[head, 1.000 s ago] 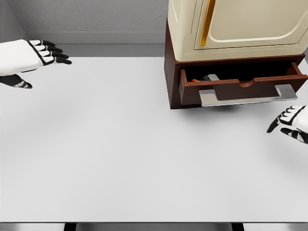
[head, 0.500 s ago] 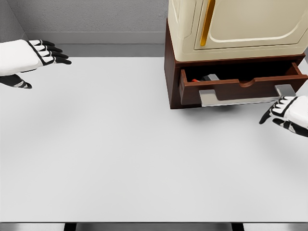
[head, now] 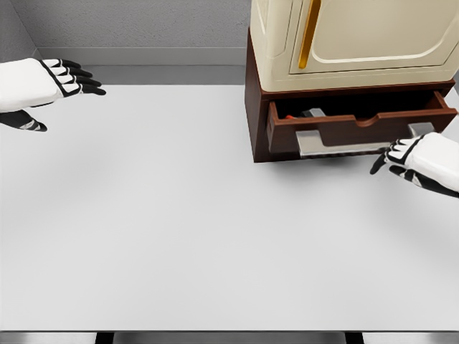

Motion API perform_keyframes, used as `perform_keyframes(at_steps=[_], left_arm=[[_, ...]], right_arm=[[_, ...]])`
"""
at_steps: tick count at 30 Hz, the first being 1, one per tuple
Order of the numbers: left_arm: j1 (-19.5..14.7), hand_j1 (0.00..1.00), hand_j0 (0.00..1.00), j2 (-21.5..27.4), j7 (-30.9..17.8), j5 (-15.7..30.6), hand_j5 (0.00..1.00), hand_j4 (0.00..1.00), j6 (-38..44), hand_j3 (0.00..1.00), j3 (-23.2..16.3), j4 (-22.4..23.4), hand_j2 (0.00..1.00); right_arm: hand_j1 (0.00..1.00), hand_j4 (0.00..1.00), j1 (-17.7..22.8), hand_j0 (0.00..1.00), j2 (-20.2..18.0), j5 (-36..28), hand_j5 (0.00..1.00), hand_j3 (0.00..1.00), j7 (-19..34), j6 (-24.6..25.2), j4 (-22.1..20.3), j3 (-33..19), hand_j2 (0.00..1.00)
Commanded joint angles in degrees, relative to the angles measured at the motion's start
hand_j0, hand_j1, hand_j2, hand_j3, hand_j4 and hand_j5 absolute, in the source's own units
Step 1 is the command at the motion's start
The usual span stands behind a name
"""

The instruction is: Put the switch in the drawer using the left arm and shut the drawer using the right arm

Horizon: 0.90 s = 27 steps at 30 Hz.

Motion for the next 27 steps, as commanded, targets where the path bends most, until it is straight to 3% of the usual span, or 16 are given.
perform_keyframes(at_steps=[1, 9, 14, 22, 24, 25, 26, 27], left_arm=[[0.0, 1.00, 1.00, 0.1, 0.0, 0.3, 1.00, 1.00, 0.1, 1.00, 0.1, 0.1, 1.00], [0.0, 1.00, 1.00, 0.2, 0.0, 0.3, 1.00, 1.00, 0.1, 1.00, 0.1, 0.2, 1.00], [0.0, 1.00, 1.00, 0.2, 0.0, 0.3, 1.00, 1.00, 0.1, 1.00, 0.1, 0.2, 1.00], [-0.1, 1.00, 1.00, 0.3, 0.0, 0.3, 1.00, 1.00, 0.1, 1.00, 0.1, 0.3, 1.00], [-0.1, 1.00, 1.00, 0.3, 0.1, 0.4, 1.00, 1.00, 0.1, 1.00, 0.1, 0.3, 1.00], [-0.1, 1.00, 1.00, 0.3, 0.1, 0.4, 1.00, 1.00, 0.1, 1.00, 0.1, 0.3, 1.00], [-0.1, 1.00, 1.00, 0.2, 0.0, 0.4, 1.00, 1.00, 0.1, 1.00, 0.1, 0.3, 1.00], [-0.1, 1.00, 1.00, 0.2, 0.1, 0.4, 1.00, 1.00, 0.1, 1.00, 0.1, 0.3, 1.00]], right_arm=[[0.51, 0.51, -0.4, 0.51, 1.7, 0.5, 0.51, 0.51, 1.1, 0.0, 1.6, 2.4, 0.51], [0.50, 0.50, -5.0, 0.50, 3.3, 1.1, 0.50, 0.50, 1.7, 0.0, 2.9, 5.7, 0.50], [0.50, 0.50, -12.3, 0.50, 6.5, 1.6, 0.50, 0.50, 2.6, 0.0, 7.1, 11.7, 0.50], [0.51, 0.51, -12.8, 0.51, 6.2, 1.9, 0.51, 0.51, 2.6, 0.0, 7.0, 12.5, 0.51], [0.58, 0.58, -12.0, 0.58, 3.2, 1.8, 0.58, 0.58, 2.6, 0.0, 4.3, 11.8, 0.58], [0.72, 0.72, -11.0, 0.72, 1.8, 1.7, 0.72, 0.72, 2.6, 0.0, 3.7, 11.5, 0.72], [0.78, 0.78, -10.4, 0.78, 0.9, 1.7, 0.78, 0.78, 2.6, 0.0, 3.6, 10.9, 0.78], [0.78, 0.78, -7.9, 0.78, -0.1, 1.7, 0.78, 0.78, 2.6, 0.0, 3.5, 8.7, 0.78]])
